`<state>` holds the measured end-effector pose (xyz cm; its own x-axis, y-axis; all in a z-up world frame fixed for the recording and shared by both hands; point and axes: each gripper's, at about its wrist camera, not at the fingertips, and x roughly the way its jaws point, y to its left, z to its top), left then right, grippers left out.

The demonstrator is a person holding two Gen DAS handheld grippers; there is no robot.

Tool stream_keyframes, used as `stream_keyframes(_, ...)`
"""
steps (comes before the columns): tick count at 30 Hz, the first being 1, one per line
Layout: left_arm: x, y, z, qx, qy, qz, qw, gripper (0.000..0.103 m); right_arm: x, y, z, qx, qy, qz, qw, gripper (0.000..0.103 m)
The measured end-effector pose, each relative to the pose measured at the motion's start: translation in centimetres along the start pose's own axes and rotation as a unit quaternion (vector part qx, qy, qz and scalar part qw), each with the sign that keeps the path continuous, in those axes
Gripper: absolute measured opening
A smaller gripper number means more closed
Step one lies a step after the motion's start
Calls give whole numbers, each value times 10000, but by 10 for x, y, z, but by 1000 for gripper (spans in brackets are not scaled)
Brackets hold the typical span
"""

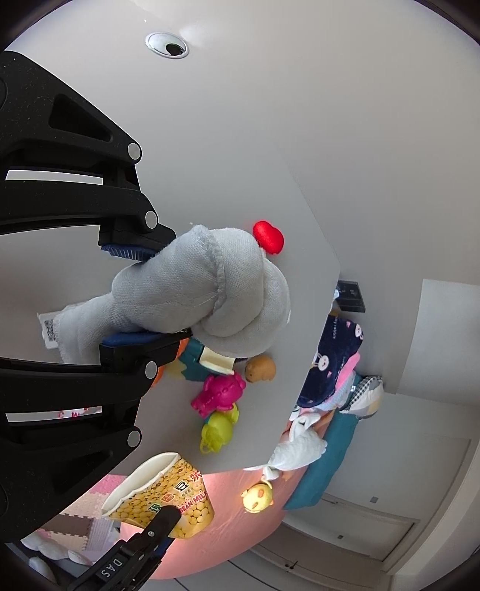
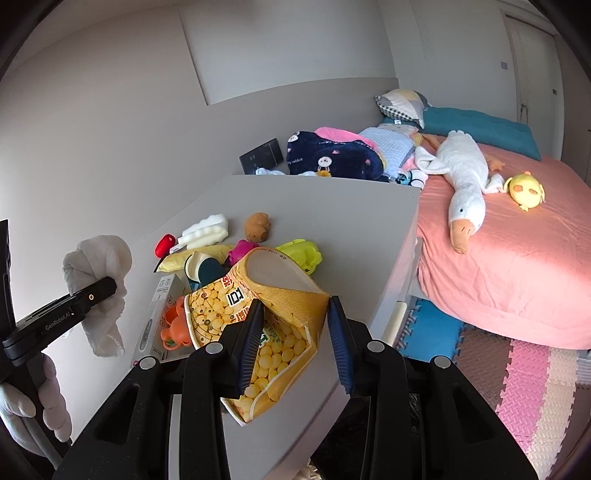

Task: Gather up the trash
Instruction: 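Carry towel and snack bag to the black bin and open both tools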

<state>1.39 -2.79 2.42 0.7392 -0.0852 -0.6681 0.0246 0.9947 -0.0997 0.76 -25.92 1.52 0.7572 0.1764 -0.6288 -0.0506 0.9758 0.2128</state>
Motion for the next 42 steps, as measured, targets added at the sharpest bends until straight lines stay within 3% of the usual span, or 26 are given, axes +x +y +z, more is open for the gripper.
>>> stream_keyframes(16,-3,-96,-22,644,218,-755,9948,31,-58,-61,-23,271,-160,-521,9981,38)
stream_keyframes(27,-1,-156,-43,1154,433,-1236,9847,31,-89,-103,-39,522,-180,-920,9942,38)
stream_keyframes(42,3,-209,-71,1690,689,-1558,9708,31,-107,-144,-53,843,-152,-1350,9871,38)
